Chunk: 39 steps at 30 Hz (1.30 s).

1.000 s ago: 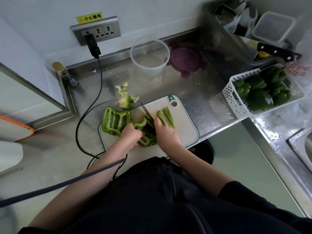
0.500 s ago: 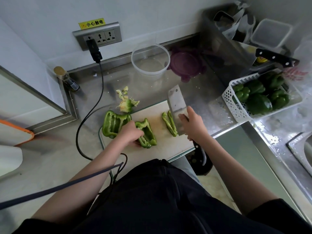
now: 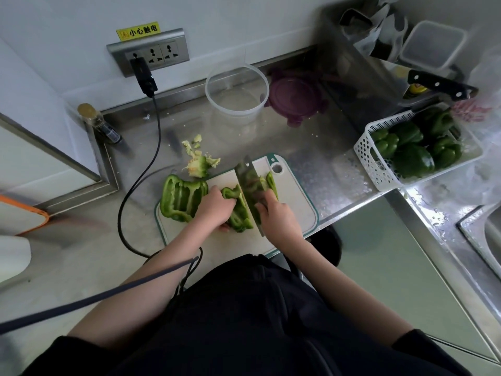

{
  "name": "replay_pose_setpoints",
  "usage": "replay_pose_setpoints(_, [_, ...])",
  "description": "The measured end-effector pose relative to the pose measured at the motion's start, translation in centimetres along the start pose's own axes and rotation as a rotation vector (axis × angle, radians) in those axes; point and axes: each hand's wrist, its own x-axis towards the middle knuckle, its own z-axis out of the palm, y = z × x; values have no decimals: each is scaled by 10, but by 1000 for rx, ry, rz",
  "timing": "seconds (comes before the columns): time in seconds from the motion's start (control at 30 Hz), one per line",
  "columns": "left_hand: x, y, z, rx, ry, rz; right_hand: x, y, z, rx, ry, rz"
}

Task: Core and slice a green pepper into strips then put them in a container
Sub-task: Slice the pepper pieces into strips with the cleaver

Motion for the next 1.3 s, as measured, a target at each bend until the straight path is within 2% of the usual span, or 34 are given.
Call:
replay_pose_setpoints(0.4, [3,-4,1,34,1,25,-1,-3,26,-97,-21,-2])
replay_pose_setpoints(0.67, [6,6,-3,152,-33,42,4,-1,31,-176,-31,4])
replay_pose_setpoints(0.93, [5,7,-6,261,-41,64,13,-11,24,-224,-111,-11])
replay_pose_setpoints(1.07, [2,0,-8,222,-58,43,13,-16,29,-313,-126,-20])
replay_pose_setpoints(1.3, [7,-2,-10,158,-73,-1,19,-3,20,-206,-76,-7])
